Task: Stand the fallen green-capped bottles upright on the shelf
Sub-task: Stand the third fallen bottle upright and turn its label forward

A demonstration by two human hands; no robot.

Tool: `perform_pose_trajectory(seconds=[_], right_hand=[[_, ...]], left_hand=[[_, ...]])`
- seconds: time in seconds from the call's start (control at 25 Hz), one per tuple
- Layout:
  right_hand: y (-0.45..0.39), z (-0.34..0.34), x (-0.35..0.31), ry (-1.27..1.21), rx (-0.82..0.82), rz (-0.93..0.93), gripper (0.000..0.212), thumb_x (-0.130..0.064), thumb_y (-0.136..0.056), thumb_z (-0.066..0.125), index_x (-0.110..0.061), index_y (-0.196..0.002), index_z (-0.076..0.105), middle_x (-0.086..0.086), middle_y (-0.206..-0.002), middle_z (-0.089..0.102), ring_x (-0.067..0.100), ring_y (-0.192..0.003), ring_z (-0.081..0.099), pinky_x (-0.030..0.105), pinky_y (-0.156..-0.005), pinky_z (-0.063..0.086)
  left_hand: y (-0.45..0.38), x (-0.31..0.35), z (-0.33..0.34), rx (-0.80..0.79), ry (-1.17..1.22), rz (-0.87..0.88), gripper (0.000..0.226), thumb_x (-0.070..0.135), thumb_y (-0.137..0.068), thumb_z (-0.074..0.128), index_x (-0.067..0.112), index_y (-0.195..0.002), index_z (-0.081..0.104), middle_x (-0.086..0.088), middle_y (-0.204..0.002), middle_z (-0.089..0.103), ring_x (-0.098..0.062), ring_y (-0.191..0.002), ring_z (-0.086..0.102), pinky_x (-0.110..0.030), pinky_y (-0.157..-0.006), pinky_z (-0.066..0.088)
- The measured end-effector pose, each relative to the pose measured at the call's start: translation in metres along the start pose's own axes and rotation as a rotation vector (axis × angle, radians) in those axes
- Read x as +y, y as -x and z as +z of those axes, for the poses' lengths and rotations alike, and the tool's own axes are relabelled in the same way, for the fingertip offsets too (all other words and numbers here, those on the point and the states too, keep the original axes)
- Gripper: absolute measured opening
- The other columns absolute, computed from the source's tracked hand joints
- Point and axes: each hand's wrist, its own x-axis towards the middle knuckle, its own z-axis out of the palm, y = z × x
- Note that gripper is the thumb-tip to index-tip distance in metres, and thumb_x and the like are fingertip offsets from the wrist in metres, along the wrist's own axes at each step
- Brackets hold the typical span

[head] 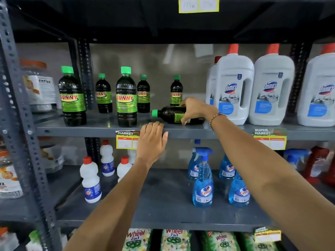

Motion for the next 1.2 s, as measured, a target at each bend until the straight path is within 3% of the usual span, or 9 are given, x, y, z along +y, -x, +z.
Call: perform_pose_trajectory(seconds=[0.12, 0.32, 0.48, 0.68, 0.8, 0.92, 1.12, 1.2], right_hand=[[0.004, 0.009, -0.006, -0.292, 0.12, -0.018, 0.084, -0.013, -0.06, 0.084, -0.011, -0.133, 0.044, 0.009, -0.127, 0.054, 0.023, -0.108, 0.055, 0.022, -0.081, 0.047], [-0.001, 0.029, -0.03, -0.767, 0.417, 0.075, 0.082, -0.016, -0.061, 0.087, -0.008, -0.13, 0.043, 0.007, -0.124, 0.057, 0.022, -0.113, 0.056, 0.033, -0.097, 0.047], [-0.001, 0.042, -0.036, -0.98, 0.516, 0.213, 0.074, -0.025, -0.071, 0.082, -0.01, -0.129, 0.039, 0.005, -0.116, 0.059, 0.019, -0.104, 0.058, 0.029, -0.089, 0.047], [-0.003, 0.047, -0.034, -0.923, 0.437, 0.252, 0.081, -0.036, -0.074, 0.078, -0.008, -0.133, 0.029, 0.004, -0.12, 0.051, 0.016, -0.103, 0.049, 0.028, -0.087, 0.042], [-0.003, 0.05, -0.03, -0.969, 0.345, 0.254, 0.08, -0.018, -0.076, 0.078, -0.007, -0.134, 0.023, 0.004, -0.117, 0.05, 0.017, -0.105, 0.051, 0.028, -0.086, 0.043], [-0.006, 0.051, -0.025, -0.989, 0.307, 0.29, 0.072, -0.007, -0.07, 0.074, -0.004, -0.129, 0.033, 0.009, -0.112, 0.058, 0.022, -0.104, 0.058, 0.025, -0.073, 0.046], [-0.003, 0.056, -0.028, -0.788, 0.415, 0.305, 0.076, -0.018, -0.069, 0.083, -0.005, -0.124, 0.033, 0.008, -0.119, 0.054, 0.022, -0.109, 0.053, 0.034, -0.092, 0.047], [-0.002, 0.054, -0.029, -0.788, 0.403, 0.308, 0.075, -0.019, -0.072, 0.08, -0.004, -0.127, 0.031, 0.011, -0.124, 0.054, 0.022, -0.108, 0.054, 0.031, -0.088, 0.046]], left_hand=[[0.0, 0.001, 0.002, 0.025, -0.019, 0.003, 0.036, 0.031, -0.096, 0.037, 0.005, -0.103, 0.061, -0.011, -0.104, 0.064, -0.03, -0.095, 0.059, -0.037, -0.091, 0.036], [0.0, -0.002, 0.002, 0.056, -0.023, 0.016, 0.036, 0.032, -0.096, 0.037, 0.006, -0.102, 0.061, -0.009, -0.098, 0.064, -0.029, -0.091, 0.06, -0.037, -0.09, 0.036], [0.002, -0.003, 0.005, 0.057, -0.001, 0.021, 0.037, 0.032, -0.096, 0.036, 0.006, -0.105, 0.061, -0.01, -0.104, 0.065, -0.029, -0.095, 0.06, -0.037, -0.091, 0.036], [0.002, -0.002, 0.004, 0.059, 0.021, 0.004, 0.038, 0.033, -0.097, 0.035, 0.006, -0.105, 0.061, -0.01, -0.104, 0.065, -0.028, -0.094, 0.059, -0.037, -0.093, 0.036], [0.004, -0.002, 0.003, 0.049, 0.028, 0.002, 0.038, 0.033, -0.097, 0.035, 0.006, -0.105, 0.06, -0.01, -0.103, 0.064, -0.029, -0.093, 0.059, -0.037, -0.093, 0.035], [0.004, -0.001, 0.003, 0.032, 0.027, -0.004, 0.039, 0.033, -0.097, 0.034, 0.007, -0.107, 0.06, -0.009, -0.104, 0.064, -0.029, -0.097, 0.059, -0.038, -0.095, 0.035], [0.004, -0.001, 0.003, 0.007, 0.032, -0.023, 0.041, 0.034, -0.097, 0.033, 0.007, -0.11, 0.061, -0.009, -0.111, 0.065, -0.03, -0.108, 0.059, -0.038, -0.101, 0.031], [0.004, -0.001, 0.001, -0.006, 0.033, -0.023, 0.041, 0.035, -0.098, 0.032, 0.008, -0.11, 0.06, -0.008, -0.11, 0.064, -0.029, -0.105, 0.058, -0.038, -0.1, 0.035]])
